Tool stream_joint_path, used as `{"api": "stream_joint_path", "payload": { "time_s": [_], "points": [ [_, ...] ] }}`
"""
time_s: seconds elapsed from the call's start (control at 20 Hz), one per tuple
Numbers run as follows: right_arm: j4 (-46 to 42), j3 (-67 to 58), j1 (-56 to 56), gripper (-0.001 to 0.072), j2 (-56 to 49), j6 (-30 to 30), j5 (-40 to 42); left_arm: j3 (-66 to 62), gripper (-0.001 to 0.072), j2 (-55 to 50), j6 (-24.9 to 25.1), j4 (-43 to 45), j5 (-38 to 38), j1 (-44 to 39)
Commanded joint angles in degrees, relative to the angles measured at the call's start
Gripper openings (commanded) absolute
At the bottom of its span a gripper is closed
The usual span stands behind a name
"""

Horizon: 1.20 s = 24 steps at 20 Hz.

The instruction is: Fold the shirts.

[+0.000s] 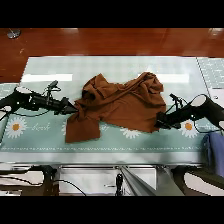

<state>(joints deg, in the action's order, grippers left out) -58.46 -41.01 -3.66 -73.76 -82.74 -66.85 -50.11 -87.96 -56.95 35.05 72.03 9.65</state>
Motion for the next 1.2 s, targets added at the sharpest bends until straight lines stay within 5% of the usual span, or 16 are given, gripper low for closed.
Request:
{"api": "stream_joint_path", "payload": {
  "time_s": [0.0,0.25,0.5,0.85,1.05,1.15],
  "points": [
    [0.76,-9.46,1.36,0.0021,0.46,2.27,-5.46,-2.01,0.0022,2.49,1.05,-8.83,-0.04,0.09],
    [-1.75,-48.35,1.27,0.0021,2.69,-2.21,-7.32,-24.2,0.0021,13.27,0.74,-23.43,-5.38,0.09],
    [-1.29,-83.54,1.27,0.0021,4.96,-2.12,-9.18,-51.06,0.0021,23.56,-12.57,-6.08,-14.91,0.09],
    [-5.11,-78.86,1.27,0.0021,27.32,-0.76,-11.87,-64.65,0.0021,41.97,-16.26,18.23,-13.84,0.09],
    [-5.2,-78.12,1.27,0.0021,34.21,-1.2,-17.33,-64.54,0.0022,50.47,-19.04,26.8,-6.64,0.09],
    [-5.16,-78.12,1.27,0.0021,35.3,-2.51,-21.27,-64.54,0.0022,52.0,-24.57,27.1,-0.02,0.09]
  ]
}}
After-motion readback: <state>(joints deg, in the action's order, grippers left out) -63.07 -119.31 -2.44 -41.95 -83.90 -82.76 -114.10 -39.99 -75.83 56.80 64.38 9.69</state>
